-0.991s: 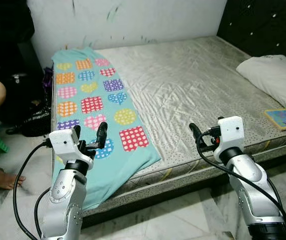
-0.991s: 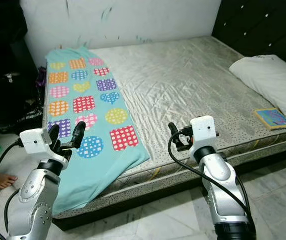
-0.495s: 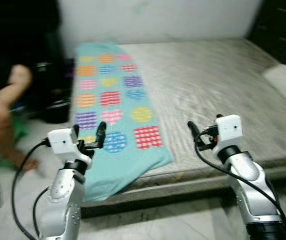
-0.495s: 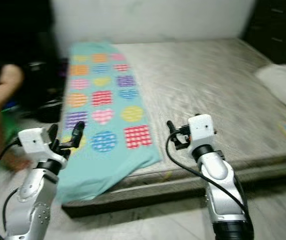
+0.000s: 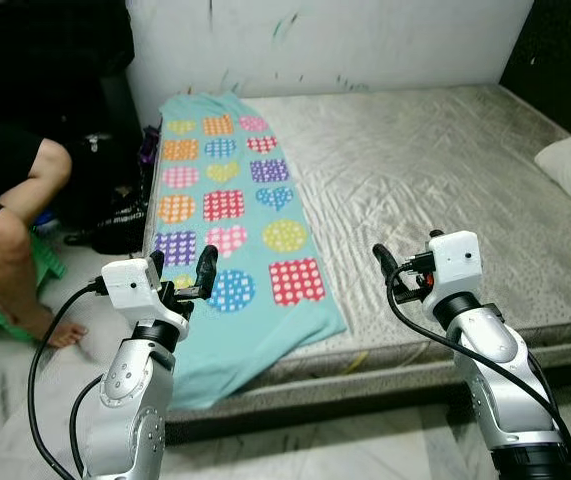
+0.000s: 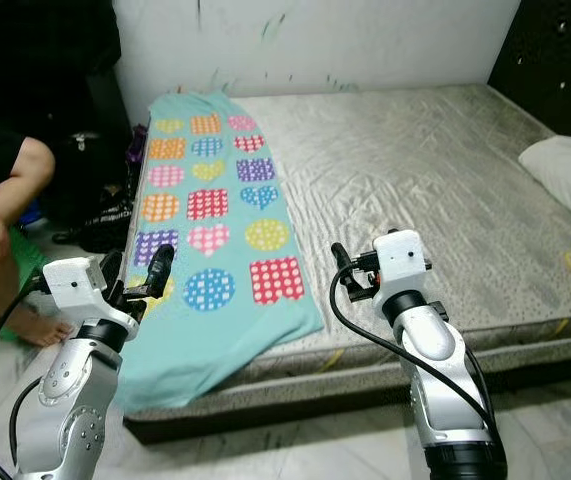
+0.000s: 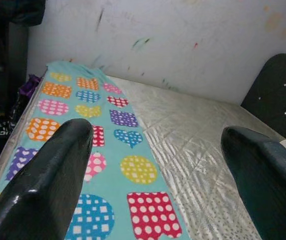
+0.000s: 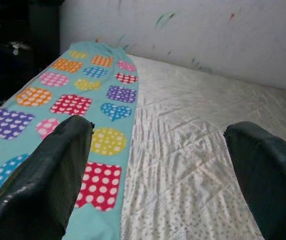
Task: Clean up the room
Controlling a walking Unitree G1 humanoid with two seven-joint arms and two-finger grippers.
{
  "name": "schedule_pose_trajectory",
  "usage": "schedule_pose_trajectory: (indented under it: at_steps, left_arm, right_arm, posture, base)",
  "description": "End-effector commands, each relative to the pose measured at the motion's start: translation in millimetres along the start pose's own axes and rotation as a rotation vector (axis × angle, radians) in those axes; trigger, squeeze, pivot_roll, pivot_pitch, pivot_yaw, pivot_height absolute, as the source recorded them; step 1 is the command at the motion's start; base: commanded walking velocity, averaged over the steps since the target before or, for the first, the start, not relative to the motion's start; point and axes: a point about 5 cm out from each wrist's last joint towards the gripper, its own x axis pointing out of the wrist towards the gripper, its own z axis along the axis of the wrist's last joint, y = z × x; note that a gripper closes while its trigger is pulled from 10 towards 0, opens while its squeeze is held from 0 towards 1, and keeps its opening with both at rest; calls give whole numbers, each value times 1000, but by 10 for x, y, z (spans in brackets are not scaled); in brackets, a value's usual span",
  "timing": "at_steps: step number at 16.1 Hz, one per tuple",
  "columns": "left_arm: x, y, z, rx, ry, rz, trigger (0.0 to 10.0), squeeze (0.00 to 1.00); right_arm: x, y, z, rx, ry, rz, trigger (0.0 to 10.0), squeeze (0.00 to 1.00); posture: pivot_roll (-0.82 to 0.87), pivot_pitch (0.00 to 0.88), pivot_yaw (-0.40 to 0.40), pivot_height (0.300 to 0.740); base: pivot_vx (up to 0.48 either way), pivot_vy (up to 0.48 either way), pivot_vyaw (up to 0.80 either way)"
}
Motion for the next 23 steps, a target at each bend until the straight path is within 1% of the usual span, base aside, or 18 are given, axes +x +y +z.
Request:
schedule_pose_trajectory:
  at_steps: [1,9,14,16,20,23]
  left_arm:
    - [14,-4,37,6,-13,-12,10000,0]
    - [17,-5,38,8,-13,-12,10000,0]
    - [26,10,39,13,-12,-3,10000,0]
    - [30,10,46,12,-13,-3,10000,0]
    - [65,33,62,20,-10,28,10000,0]
    - [81,35,68,15,-12,28,10000,0]
  right_arm:
    - [2,-23,4,4,-2,-13,10000,0]
    - [13,-12,9,7,-6,-11,10000,0]
    - [25,-12,14,8,-10,-15,10000,0]
    - [39,-3,34,-9,-21,-7,10000,0]
    - [106,25,97,-12,-44,4,10000,0]
    - [128,41,112,-21,-50,14,10000,0]
  posture:
    - [-133,17,-5,740]
    - [-129,16,-4,740]
    - [-127,14,-2,740]
    - [-127,14,-2,740]
    - [-113,15,-4,740]
    - [-113,9,-16,740]
  base:
    - [296,0,0]
    - [310,0,0]
    - [0,0,0]
    - [0,0,0]
    - [0,0,800]
    - [0,0,800]
